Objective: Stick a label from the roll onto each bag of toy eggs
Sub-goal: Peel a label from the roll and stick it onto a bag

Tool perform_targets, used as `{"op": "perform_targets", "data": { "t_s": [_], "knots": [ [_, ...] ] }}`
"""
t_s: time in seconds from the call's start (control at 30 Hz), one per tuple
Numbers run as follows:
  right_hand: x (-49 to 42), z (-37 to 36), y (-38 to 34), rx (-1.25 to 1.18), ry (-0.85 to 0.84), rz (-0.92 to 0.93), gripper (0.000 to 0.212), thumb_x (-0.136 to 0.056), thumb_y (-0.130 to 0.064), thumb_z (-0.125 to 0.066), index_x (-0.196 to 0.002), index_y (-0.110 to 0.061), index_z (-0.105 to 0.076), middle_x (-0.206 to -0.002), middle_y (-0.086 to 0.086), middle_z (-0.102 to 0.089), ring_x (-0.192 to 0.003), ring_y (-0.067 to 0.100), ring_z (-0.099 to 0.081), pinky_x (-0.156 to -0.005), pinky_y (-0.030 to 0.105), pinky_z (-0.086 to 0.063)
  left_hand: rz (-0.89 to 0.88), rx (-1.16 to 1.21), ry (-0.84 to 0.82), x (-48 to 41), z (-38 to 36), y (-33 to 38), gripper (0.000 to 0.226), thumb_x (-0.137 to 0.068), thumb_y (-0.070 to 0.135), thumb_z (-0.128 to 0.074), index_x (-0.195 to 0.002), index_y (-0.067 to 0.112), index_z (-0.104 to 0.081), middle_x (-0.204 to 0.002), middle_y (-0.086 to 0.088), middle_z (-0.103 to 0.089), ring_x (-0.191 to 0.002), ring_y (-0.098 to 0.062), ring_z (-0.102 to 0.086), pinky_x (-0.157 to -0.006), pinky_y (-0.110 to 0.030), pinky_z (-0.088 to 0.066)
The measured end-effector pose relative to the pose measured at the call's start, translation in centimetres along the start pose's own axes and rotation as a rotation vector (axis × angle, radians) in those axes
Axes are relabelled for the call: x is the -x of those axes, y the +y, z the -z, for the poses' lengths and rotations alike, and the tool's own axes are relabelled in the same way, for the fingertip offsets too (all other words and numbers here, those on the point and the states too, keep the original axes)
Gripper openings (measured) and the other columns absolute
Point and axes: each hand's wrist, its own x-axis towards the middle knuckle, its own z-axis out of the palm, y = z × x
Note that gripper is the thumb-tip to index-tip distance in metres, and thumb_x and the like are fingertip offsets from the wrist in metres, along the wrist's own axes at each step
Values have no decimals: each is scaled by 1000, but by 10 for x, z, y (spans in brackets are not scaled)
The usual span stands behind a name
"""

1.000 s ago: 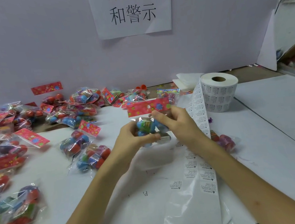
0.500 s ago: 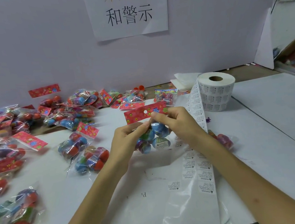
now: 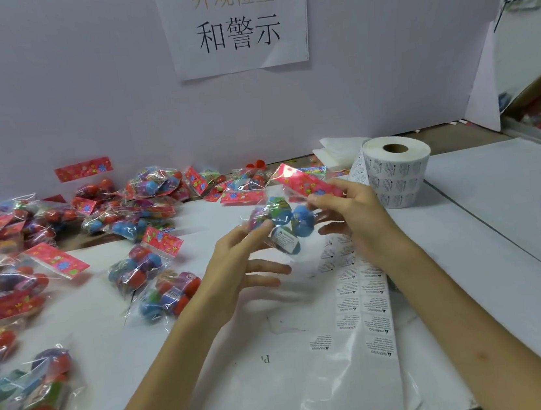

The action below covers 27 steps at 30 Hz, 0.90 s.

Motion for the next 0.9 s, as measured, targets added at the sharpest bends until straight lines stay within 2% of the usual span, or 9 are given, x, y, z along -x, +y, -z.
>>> {"op": "perform_targets", "data": {
  "t_s": [0.1,0.23,0.37,0.47,0.53,0.6,0.7,0.8,0.9],
  "knots": [
    [-2,5,0,62,-65,-26,11,-93,-14,-68,-104,-13,-69,-85,3,-77,-68,17,-72,-53,24,-54,-44,9,40,-2,3,-3,34,-94,36,-71,-120,14,-69,-107,-15,-73,-72,-33,-74,-57,-32,-59],
    [-4,12,-2,174,-131,-42,18,-95,-32,-69,-107,-19,-68,-83,3,-76,-70,23,-74,-49,24,-51,-41,9,18,-3,3,-4,41,-90,38,-76,-117,7,-70,-95,-13,-72,-69,-25,-67,-59,-30,-57],
    [-4,24,-7,229,-184,-82,12,-94,-20,-70,-105,-15,-69,-83,4,-75,-64,18,-70,-48,24,-50,-59,4,-47,-3,-3,-4,52,-77,44,-74,-116,11,-70,-91,-11,-75,-71,-27,-70,-62,-28,-59],
    [-12,42,-19,194,-140,-96,15,-93,-13,-70,-108,-14,-69,-90,7,-73,-64,16,-69,-49,26,-54,-75,-8,-59,-4,-4,-6,54,-76,43,-71,-125,21,-66,-105,-7,-79,-83,-38,-76,-66,-32,-64],
    [-26,66,-34,109,2,-10,12,-94,-5,-67,-104,-13,-68,-82,3,-68,-57,11,-64,-49,25,-55,-103,-25,-68,-6,0,-8,54,-78,43,-68,-128,23,-65,-114,-8,-77,-88,-41,-76,-69,-35,-65],
    [-43,108,-54,-122,343,109,13,-96,-2,-63,-101,-13,-66,-80,4,-67,-60,11,-62,-56,27,-56,-122,-25,-70,-7,3,-10,51,-80,44,-66,-127,23,-67,-117,-8,-76,-89,-41,-76,-69,-35,-65],
    [-55,186,-77,-681,649,197,28,-104,-16,-54,-131,-7,-57,-129,16,-64,-102,25,-68,-85,36,-57,-121,-9,-56,-7,5,-8,58,-72,59,-76,-120,27,-71,-119,-8,-76,-88,-41,-76,-67,-35,-65],
    [-51,233,-71,-528,638,66,41,-106,-29,-50,-138,-4,-51,-149,15,-50,-123,28,-62,-97,37,-53,-111,-21,-57,-11,7,-7,86,-45,79,-86,-115,32,-74,-119,-5,-76,-89,-42,-76,-65,-36,-65],
    [-40,230,-51,-301,677,-9,32,-103,-16,-51,-133,-6,-54,-130,16,-67,-93,26,-73,-81,33,-55,-102,-32,-59,-16,10,-10,90,-41,81,-87,-115,32,-75,-120,-6,-76,-90,-43,-76,-65,-35,-65]
  ]
}}
